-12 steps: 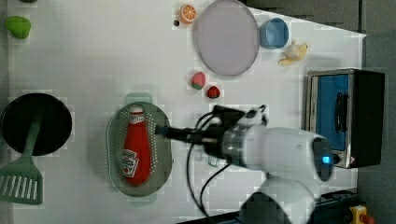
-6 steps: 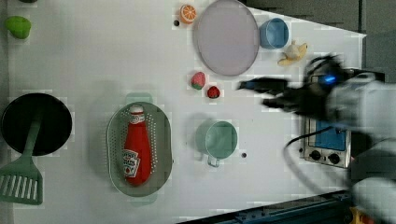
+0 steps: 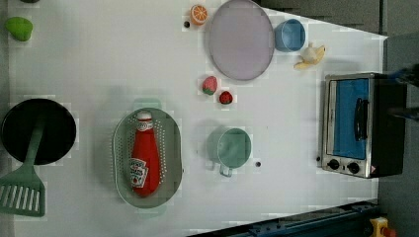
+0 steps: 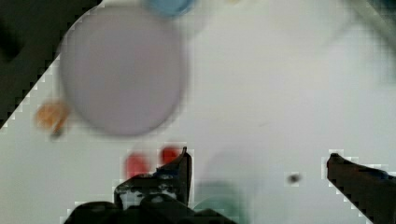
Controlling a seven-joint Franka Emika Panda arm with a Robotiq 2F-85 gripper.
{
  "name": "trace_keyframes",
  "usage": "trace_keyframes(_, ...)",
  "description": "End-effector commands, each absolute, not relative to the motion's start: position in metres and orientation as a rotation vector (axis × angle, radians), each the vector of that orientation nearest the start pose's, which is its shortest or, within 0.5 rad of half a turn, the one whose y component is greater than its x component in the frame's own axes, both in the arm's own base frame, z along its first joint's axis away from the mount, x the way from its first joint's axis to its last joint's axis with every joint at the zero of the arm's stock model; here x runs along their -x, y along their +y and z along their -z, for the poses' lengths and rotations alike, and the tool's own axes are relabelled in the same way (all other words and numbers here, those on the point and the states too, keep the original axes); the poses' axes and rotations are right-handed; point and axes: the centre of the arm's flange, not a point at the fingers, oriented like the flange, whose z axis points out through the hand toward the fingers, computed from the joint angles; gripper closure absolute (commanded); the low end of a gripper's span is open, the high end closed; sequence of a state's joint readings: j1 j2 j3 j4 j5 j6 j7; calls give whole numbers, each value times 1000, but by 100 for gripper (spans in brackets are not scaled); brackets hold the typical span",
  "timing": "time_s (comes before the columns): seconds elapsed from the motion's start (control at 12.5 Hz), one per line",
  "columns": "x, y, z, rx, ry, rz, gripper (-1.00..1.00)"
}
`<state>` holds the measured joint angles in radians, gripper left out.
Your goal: Pick Ketchup from the table and place it in strainer.
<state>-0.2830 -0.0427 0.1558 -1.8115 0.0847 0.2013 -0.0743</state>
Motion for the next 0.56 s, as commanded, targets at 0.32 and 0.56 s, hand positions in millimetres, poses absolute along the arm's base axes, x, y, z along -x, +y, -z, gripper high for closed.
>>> trace_keyframes(0.32,-544,-42,-592,2839,1380,81,-100)
trace_keyframes(0.56,-543,-31,-591,2845,1382,57,-100)
